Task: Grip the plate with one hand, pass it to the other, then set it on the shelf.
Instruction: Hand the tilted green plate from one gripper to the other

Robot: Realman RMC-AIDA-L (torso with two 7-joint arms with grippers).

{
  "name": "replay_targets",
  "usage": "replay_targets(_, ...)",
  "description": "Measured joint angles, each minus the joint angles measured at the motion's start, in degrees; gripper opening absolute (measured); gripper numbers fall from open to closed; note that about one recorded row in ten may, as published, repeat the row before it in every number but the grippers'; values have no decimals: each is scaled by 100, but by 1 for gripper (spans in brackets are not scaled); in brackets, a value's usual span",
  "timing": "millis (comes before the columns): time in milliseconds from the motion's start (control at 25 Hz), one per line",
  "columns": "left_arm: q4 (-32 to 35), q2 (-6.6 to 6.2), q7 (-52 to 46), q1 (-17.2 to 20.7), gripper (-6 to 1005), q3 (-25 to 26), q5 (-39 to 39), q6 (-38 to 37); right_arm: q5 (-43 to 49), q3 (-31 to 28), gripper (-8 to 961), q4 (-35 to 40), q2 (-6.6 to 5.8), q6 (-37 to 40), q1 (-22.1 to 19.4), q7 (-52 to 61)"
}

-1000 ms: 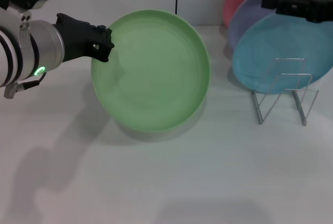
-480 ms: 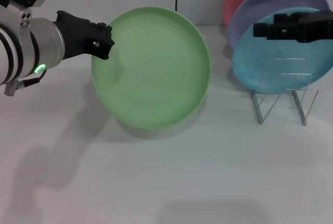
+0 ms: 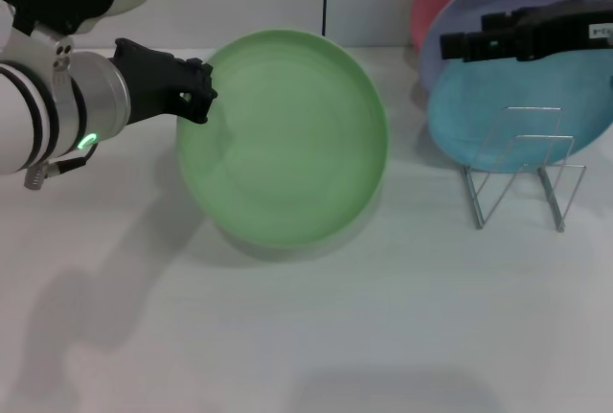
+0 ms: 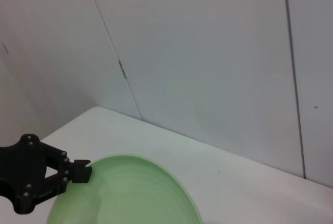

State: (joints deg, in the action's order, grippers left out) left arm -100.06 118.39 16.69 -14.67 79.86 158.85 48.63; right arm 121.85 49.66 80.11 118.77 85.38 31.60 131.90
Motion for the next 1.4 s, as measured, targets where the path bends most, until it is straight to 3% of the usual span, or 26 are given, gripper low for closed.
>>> replay_targets(400,-30,0,-5,-48,94,14,-40,-29,225,61,831,-68,-41,62,340,193)
replay_targets(560,-56,-7,-2,-71,97,44,-39,-22,551,33,831,-207,-186,321,726,712)
replay_targets(640,-48,-9,26,-105,99,46,-38,-14,646,-90,831,-465,-361,627,1129,919)
replay_targets(960,1,-8,39,-164,106,48,-45,27,1552,-236,831,-968,-584,1030,2037,1152)
replay_targets(1200,-4,-8,44,-156,111,44,-137,35,1738,-113,831,-1127,-588,949,2205,1187)
replay_targets(1400,-13,-16,53,-122,115,35,-182,44,1742,-4,831,-1426,-520,661,2178,1146)
